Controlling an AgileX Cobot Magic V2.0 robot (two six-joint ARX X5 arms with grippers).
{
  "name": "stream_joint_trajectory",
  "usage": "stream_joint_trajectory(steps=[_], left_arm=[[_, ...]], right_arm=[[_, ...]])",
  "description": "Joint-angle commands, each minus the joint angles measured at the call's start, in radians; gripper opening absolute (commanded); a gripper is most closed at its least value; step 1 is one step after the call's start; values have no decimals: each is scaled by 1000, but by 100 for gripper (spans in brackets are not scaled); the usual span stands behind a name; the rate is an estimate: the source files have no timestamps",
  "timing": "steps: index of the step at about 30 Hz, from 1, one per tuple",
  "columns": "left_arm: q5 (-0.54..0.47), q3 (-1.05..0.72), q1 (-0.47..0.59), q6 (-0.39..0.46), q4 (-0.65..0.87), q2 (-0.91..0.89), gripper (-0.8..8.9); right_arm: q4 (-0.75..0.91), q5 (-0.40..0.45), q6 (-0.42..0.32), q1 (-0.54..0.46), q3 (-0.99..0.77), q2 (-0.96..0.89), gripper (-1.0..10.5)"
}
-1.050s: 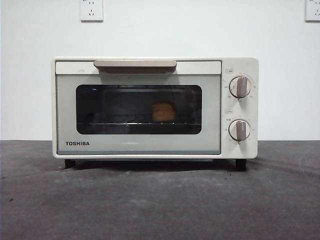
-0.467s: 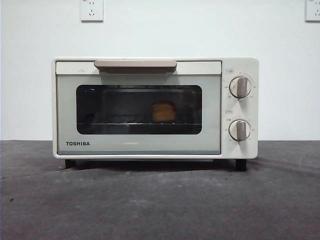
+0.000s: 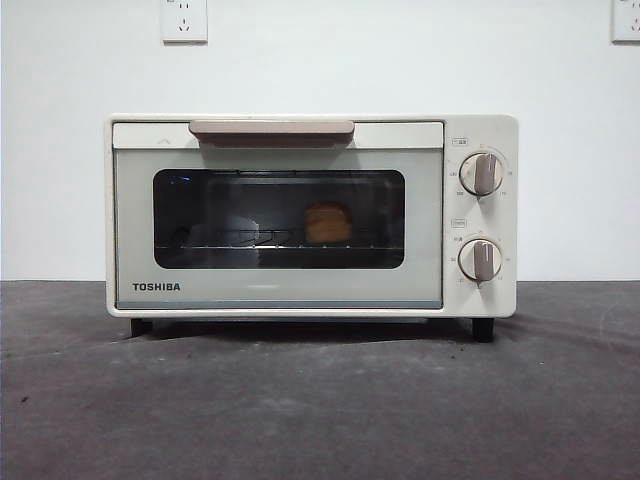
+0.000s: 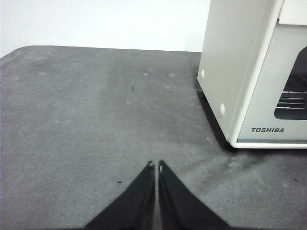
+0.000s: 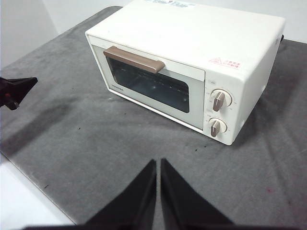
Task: The left arm flap open the oven, the right arm pick bread and place it into oven, the left arm flap close the oven
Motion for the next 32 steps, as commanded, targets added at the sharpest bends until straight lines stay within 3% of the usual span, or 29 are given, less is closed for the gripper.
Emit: stream_joint_trajectory(steps=[1, 20, 22, 25, 29, 32], left_arm=[[-6, -21, 0, 8, -6, 0, 22], [-6, -21, 0, 8, -6, 0, 22], [-6, -21, 0, 8, -6, 0, 22], [-6, -21, 0, 8, -6, 0, 22], [-6, -21, 0, 8, -6, 0, 22], [-6, -21, 0, 8, -6, 0, 22]], right_arm=[[14, 1, -11, 11, 18, 5, 10], [16, 6, -11, 8, 9, 5, 10], [24, 28, -16, 0, -10, 5, 10], [50, 139, -27, -24, -53, 4, 10], [177, 288, -108, -92, -187, -30, 10], [392, 295, -241, -159, -357, -85, 10]])
